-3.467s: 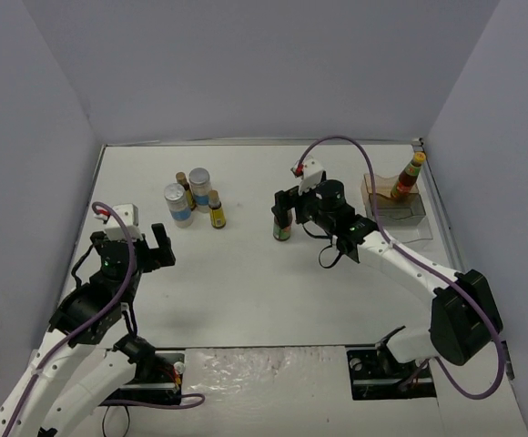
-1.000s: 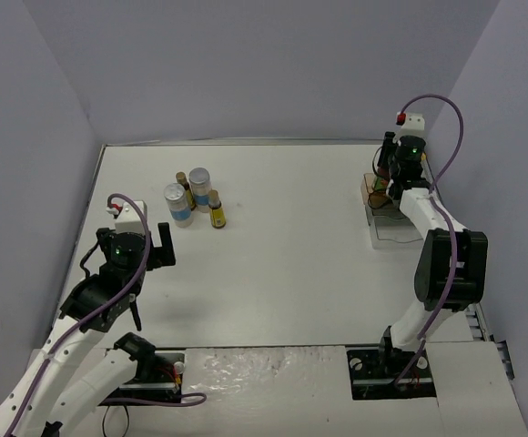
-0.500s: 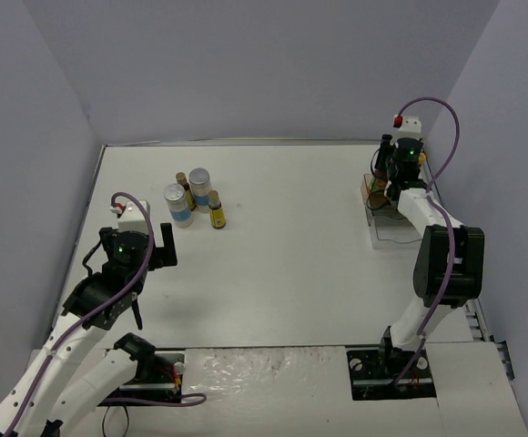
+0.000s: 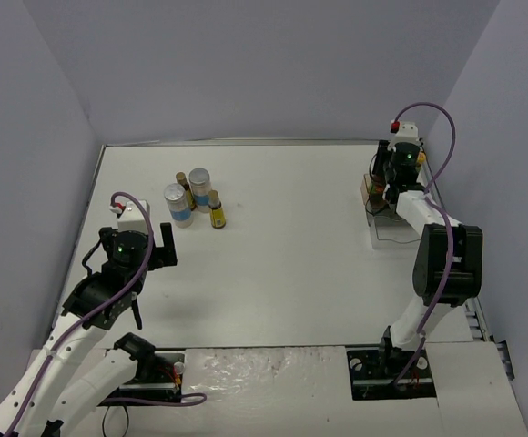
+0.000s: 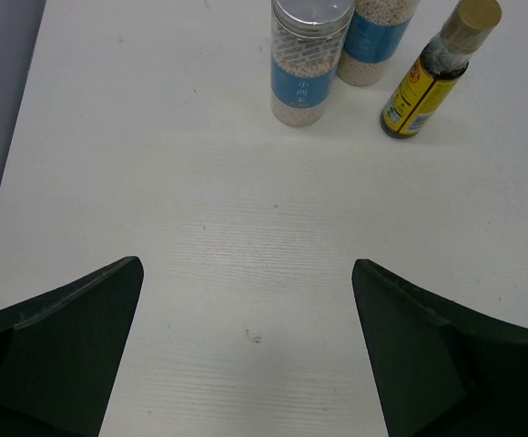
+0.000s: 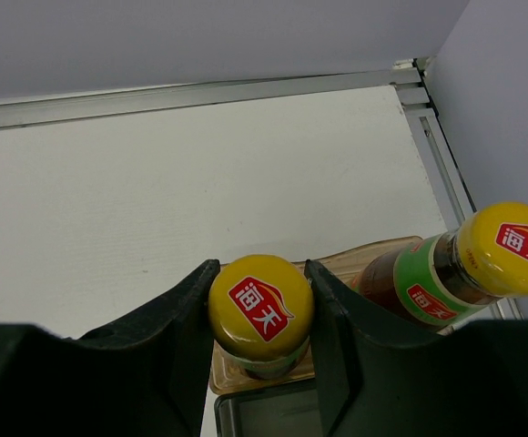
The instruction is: Organize the condiment bottles
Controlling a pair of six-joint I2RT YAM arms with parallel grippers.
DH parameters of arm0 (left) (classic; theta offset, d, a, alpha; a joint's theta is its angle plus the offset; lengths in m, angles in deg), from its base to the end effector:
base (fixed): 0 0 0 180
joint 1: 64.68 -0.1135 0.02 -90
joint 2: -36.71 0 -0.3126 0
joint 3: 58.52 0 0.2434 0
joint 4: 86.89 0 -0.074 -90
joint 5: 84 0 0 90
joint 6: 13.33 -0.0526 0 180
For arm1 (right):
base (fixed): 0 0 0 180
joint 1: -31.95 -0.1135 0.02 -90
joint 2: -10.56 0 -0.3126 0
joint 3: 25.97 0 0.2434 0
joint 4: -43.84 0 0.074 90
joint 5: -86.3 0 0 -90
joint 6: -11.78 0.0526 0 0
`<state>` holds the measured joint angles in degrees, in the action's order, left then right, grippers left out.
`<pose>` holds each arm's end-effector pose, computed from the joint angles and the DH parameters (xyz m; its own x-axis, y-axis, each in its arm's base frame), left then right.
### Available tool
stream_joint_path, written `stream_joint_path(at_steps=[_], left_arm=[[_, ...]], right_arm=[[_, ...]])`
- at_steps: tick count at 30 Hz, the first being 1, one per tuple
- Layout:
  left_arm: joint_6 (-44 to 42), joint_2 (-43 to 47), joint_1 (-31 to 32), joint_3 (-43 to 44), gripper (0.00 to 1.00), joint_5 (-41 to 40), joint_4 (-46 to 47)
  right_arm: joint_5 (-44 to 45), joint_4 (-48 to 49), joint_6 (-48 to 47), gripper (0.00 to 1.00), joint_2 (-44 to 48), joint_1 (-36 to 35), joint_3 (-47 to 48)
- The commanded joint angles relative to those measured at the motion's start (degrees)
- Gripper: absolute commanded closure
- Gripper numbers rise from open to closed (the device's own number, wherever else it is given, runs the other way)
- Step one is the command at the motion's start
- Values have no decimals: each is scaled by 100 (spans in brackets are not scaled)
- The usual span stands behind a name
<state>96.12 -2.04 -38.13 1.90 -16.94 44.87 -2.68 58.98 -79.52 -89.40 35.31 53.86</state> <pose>0.1093 -0.0317 0.3443 -0.4105 -0.1377 -0.9014 -0.0391 0.9903 -0.1334 0.4279 -0.0261 0.3266 -0.0885 -0.0175 -0.9959 0.0743 0.9969 -0.0241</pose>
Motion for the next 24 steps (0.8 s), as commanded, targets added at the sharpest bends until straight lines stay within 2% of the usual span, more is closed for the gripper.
stream_joint_path(at_steps=[1, 9, 19, 24], left_arm=[[-107, -31, -35, 119, 3, -18, 330], [-90, -11, -36, 130, 3, 0, 321], [-98, 33, -44, 122, 3, 26, 330], [-99, 0, -62, 129, 3, 76, 332]], right_arm=[[-40, 971, 42, 61, 343, 34, 220], [-215, 802, 40, 51, 498, 16, 212], [-392, 68, -317, 20, 1519, -299, 580], [-584, -507, -371, 16, 1833, -1105, 704]])
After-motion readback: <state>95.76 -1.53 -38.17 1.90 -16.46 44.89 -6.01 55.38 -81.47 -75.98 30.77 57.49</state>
